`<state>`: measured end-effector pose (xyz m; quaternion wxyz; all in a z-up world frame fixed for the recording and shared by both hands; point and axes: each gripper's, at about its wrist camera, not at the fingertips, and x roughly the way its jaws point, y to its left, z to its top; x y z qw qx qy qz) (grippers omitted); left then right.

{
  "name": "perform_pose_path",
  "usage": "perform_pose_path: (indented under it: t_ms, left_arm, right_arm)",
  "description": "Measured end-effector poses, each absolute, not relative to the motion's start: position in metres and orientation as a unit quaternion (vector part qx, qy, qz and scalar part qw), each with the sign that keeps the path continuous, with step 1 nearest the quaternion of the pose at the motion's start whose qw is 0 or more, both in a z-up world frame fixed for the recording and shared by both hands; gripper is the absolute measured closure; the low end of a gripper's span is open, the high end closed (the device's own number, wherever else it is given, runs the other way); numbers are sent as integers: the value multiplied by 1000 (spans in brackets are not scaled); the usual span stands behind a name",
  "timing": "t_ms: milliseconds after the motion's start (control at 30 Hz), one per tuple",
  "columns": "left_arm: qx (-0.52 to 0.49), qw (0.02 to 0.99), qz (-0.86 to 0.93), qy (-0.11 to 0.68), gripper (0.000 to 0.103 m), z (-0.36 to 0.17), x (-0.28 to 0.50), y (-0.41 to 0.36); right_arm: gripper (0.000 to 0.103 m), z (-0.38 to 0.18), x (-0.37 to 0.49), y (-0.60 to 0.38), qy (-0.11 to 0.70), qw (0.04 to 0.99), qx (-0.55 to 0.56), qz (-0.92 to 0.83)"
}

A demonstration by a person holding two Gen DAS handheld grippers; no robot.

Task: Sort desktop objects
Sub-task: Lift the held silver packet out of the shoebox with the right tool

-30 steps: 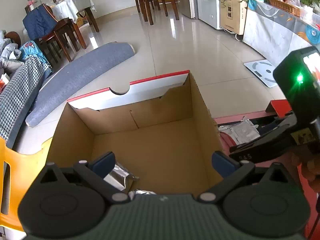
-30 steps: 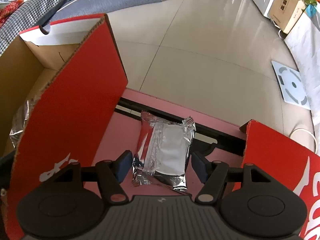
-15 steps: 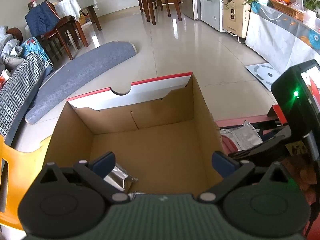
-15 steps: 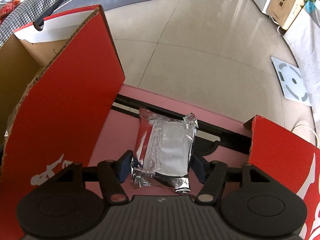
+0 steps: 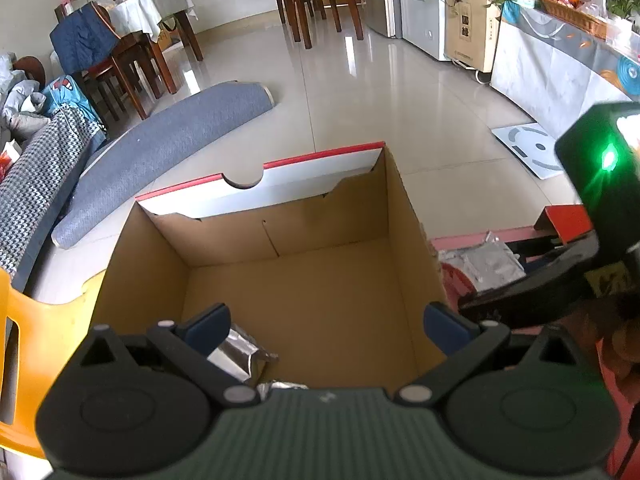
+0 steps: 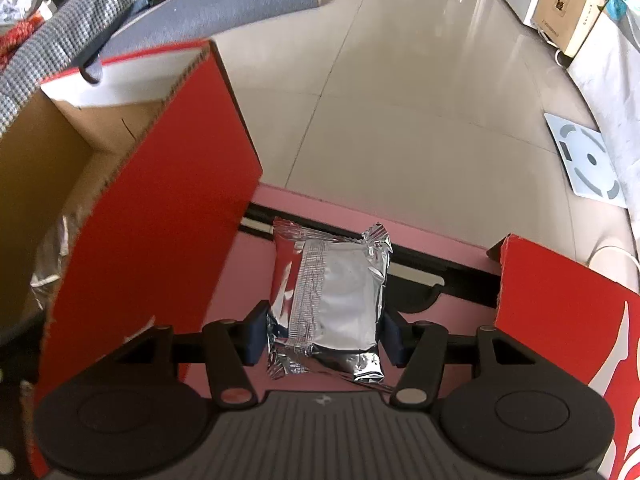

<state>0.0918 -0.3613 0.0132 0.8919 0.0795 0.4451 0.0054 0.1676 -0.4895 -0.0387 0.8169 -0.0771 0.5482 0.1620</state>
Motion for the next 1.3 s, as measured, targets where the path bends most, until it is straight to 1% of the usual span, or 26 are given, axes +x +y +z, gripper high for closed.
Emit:
perform_pose_path:
  t_ms: [533, 1300]
  left_arm:
    - [79, 895, -2, 439, 0, 18, 87, -359]
    - [64, 897, -2, 437, 0, 22, 82, -348]
  right_arm:
    - [47, -2, 164, -499, 514, 842, -32, 159]
    - [47, 34, 150, -504, 476, 864, 32, 157]
